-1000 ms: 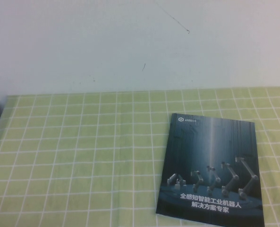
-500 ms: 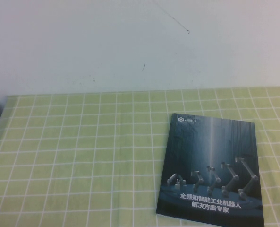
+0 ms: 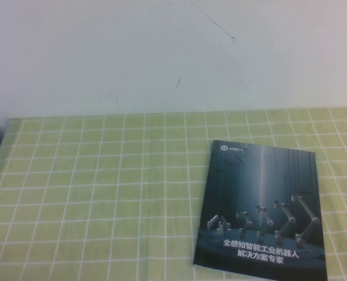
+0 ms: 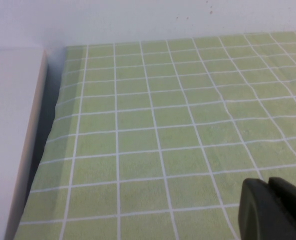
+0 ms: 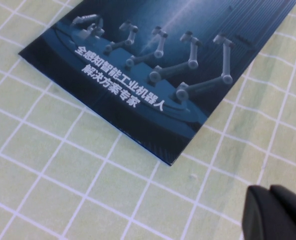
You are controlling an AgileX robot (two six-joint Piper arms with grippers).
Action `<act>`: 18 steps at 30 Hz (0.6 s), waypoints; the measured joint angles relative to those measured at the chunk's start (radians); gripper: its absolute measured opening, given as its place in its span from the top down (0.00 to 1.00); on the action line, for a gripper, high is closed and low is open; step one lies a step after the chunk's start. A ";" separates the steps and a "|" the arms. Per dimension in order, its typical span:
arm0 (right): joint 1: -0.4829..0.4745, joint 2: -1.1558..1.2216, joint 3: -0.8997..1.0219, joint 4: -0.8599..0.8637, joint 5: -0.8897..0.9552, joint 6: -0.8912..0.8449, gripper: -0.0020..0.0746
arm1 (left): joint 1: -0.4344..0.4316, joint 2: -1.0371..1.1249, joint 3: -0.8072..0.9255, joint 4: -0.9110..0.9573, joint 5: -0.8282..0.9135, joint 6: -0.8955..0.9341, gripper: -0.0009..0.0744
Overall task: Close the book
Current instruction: 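Close the open booklet and leave it lying on the table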
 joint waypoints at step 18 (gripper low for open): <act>0.000 0.000 0.000 0.000 0.000 0.000 0.98 | 0.000 0.000 -0.002 -0.007 0.006 0.000 0.99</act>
